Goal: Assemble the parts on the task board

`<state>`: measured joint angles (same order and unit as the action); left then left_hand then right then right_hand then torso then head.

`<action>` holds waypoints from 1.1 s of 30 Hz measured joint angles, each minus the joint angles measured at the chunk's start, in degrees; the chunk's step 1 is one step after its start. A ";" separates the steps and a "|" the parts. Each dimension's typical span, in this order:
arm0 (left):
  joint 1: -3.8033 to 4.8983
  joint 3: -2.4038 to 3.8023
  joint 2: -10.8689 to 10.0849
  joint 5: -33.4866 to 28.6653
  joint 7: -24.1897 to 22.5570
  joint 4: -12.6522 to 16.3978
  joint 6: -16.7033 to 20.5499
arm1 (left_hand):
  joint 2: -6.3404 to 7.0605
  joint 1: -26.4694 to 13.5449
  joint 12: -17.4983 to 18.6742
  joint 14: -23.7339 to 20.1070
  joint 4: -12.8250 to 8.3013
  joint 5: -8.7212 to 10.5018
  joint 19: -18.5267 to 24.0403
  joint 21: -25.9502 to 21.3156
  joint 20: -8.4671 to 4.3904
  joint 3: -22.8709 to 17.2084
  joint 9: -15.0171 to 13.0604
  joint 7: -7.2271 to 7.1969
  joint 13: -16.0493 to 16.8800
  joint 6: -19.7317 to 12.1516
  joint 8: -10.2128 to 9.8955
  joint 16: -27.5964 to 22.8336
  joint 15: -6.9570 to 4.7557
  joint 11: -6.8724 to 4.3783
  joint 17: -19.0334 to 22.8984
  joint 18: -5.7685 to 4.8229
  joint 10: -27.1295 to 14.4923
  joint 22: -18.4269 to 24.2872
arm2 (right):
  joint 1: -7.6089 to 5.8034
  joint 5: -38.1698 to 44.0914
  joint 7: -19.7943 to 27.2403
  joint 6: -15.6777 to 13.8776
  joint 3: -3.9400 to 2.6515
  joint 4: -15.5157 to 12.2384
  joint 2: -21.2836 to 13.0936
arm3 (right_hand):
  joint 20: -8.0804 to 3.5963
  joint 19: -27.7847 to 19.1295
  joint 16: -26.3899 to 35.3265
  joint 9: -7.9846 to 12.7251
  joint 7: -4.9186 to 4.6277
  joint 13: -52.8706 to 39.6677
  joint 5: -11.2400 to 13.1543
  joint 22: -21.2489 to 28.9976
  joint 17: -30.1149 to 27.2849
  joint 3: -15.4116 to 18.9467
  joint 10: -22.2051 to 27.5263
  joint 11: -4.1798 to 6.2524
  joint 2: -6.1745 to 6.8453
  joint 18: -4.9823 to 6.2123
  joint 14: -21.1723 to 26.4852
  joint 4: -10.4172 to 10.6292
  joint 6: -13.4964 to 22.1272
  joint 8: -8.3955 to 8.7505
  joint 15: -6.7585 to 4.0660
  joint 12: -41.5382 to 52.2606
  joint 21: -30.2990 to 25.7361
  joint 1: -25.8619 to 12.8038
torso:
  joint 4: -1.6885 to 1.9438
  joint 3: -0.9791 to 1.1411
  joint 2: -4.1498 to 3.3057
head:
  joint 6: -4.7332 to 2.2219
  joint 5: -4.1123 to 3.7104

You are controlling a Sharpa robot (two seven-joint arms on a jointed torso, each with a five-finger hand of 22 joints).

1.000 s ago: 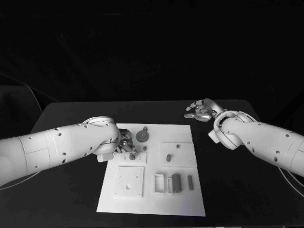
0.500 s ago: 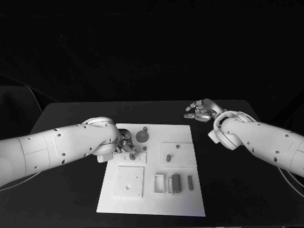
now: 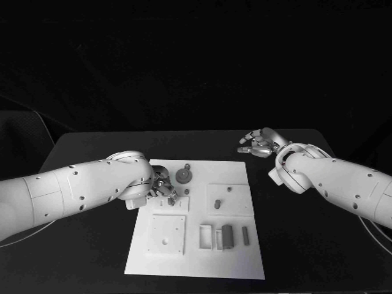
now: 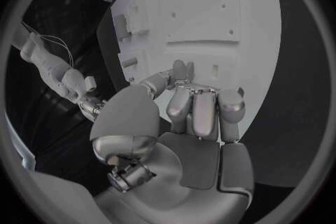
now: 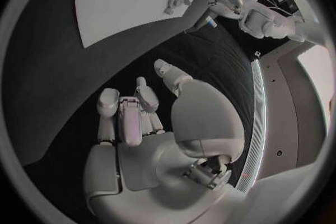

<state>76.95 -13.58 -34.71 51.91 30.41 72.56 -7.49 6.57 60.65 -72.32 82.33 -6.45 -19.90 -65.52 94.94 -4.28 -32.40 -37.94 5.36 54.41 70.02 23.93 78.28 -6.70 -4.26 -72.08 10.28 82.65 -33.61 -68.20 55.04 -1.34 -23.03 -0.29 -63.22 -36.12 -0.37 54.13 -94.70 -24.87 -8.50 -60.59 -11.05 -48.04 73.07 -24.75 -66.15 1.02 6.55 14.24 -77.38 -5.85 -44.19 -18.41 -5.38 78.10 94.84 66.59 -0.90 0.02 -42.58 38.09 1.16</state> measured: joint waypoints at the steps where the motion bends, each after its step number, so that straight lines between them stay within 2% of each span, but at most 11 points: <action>1: 0.00 0.00 0.00 -0.15 0.00 -0.02 0.02 | -0.02 -0.03 0.00 0.00 0.00 0.00 0.00 0.00 0.00 0.00 0.00 -0.01 0.00 0.00 0.00 0.00 0.00 0.00 0.00 0.00 0.00 0.00 | 0.00 0.00 0.00 0.00 0.00 0.01 0.00 | 0.00 0.00 0.00 0.00 0.00 0.00 0.00 0.00 0.00 0.00 0.00 0.00 0.00 0.00 0.00 0.00 0.00 0.00 0.00 0.00 0.00 0.00 | -0.01 0.01 0.00 | 0.00 0.00; 13: -0.01 0.02 -0.27 -1.27 -0.17 -0.09 0.51 | -0.08 -0.22 0.00 0.06 -0.06 0.00 0.01 0.00 0.01 0.41 -0.06 -0.14 0.00 -0.01 0.00 0.00 0.07 0.00 0.05 0.01 0.00 0.01 | 0.03 0.00 0.00 0.02 0.00 0.03 0.00 | 0.00 0.00 0.00 0.00 0.01 0.00 0.00 0.00 -0.03 0.00 0.00 0.00 0.00 0.00 0.00 0.00 -0.01 0.00 0.00 0.00 0.00 0.00 | -0.01 0.03 -0.01 | 0.01 -0.07; 19: -0.01 0.03 -1.01 -1.42 -0.23 0.03 1.02 | 0.53 -1.46 0.00 0.06 0.40 0.41 0.09 0.00 0.09 1.50 -0.14 -0.05 -0.06 0.09 -0.35 0.00 0.07 0.01 0.19 0.06 -0.01 0.01 | 0.07 0.00 0.00 0.04 0.00 0.15 -0.03 | 0.00 0.00 0.00 0.00 -0.11 0.05 0.00 -0.01 -0.03 0.00 0.00 -0.01 0.00 0.00 0.00 0.00 0.10 0.00 0.00 0.00 0.00 0.00 | -0.03 0.03 0.00 | -0.12 -0.13; 22: 0.02 0.04 -1.12 -1.50 -0.11 0.05 1.06 | 0.96 -3.70 0.01 0.05 0.81 5.50 0.09 0.00 0.09 3.68 -0.26 0.33 -0.28 -0.30 -1.03 0.00 0.07 0.13 0.62 0.10 -0.15 0.08 | 0.07 0.00 -0.01 0.05 0.00 0.20 -0.05 | 0.00 0.00 0.00 0.00 -0.11 0.04 0.00 0.00 -0.03 0.00 -0.01 -0.01 0.00 0.00 0.00 0.00 0.10 0.00 0.00 0.00 0.00 0.00 | -0.02 0.03 0.01 | -0.17 -0.19; 24: 0.04 0.05 -1.14 -1.59 0.07 0.01 1.14 | 1.18 -6.21 0.46 -0.29 1.65 8.00 0.09 0.00 0.09 5.15 -0.16 0.55 -0.50 -1.84 -2.06 0.00 -0.24 -0.15 0.91 0.38 -1.48 0.34 | 0.07 0.00 -0.01 0.05 0.00 0.21 -0.06 | 0.00 0.00 0.00 0.00 -0.11 0.04 0.00 -0.01 -0.04 0.00 -0.01 -0.01 0.00 0.00 0.00 0.00 0.10 0.00 0.00 0.00 0.00 0.00 | -0.01 0.03 0.01 | -0.21 -0.20; 26: 0.06 0.06 -1.14 -1.59 0.25 -0.10 1.22 | 1.46 -7.94 0.61 -0.63 2.33 8.90 0.22 0.00 0.22 6.11 -0.06 0.26 -0.62 -2.55 -2.37 -0.23 -0.14 -0.23 1.04 0.47 -2.09 0.51 | 0.07 0.00 -0.02 0.06 0.00 0.21 -0.07 | 0.00 0.00 0.00 0.00 -0.11 0.04 0.00 0.00 -0.06 0.00 0.12 -0.14 0.00 0.00 0.00 0.00 0.10 0.00 0.00 0.00 0.00 0.00 | -0.01 0.04 0.02 | -0.27 -0.20; 27: 0.09 0.06 -1.14 -1.57 0.38 -0.13 1.27 | 1.63 -9.33 0.91 -0.92 2.78 9.16 0.30 0.00 0.30 6.89 -0.06 0.35 -0.68 -3.01 -2.37 -0.49 -0.03 -0.36 1.08 0.85 -2.42 0.63 | 0.07 0.00 -0.02 0.06 0.00 0.21 -0.08 | 0.00 0.00 0.00 0.00 -0.11 0.04 0.00 -0.01 -0.06 0.00 0.20 -0.22 0.00 0.00 0.00 0.00 0.10 0.00 0.00 0.00 0.00 0.00 | 0.00 0.04 0.02 | -0.30 -0.20; 33: 0.31 0.06 -0.76 -0.30 1.22 -0.08 1.36 | 2.20 -12.74 1.37 -1.51 4.07 9.27 1.05 0.00 0.39 8.80 -0.10 -0.09 -0.89 -4.30 -3.29 -0.89 0.14 -0.34 1.21 1.10 -3.43 0.96 | 0.08 0.00 -0.03 0.08 0.00 0.24 -0.12 | 0.00 0.00 0.00 0.00 -0.11 0.04 0.00 -0.01 -0.06 0.00 0.20 -0.22 0.00 0.00 0.00 0.00 0.10 0.00 0.00 0.00 0.00 0.00 | -0.01 0.03 0.02 | -0.35 -0.23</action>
<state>77.26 -13.52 -35.47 51.60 31.64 72.47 -6.13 8.77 47.91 -70.95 80.82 -2.38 -10.63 -64.47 94.94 -3.89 -23.60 -38.04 5.27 53.52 65.72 20.63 77.39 -6.56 -4.60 -70.87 11.38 79.22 -32.64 -68.13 55.04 -1.37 -22.95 -0.29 -62.98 -36.23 -0.37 54.12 -94.70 -24.86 -8.61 -60.55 -11.05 -48.05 73.01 -24.75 -65.95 0.80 6.55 14.24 -77.38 -5.85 -44.09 -18.41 -5.38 78.10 94.84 66.59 -0.91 0.05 -42.56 37.74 0.93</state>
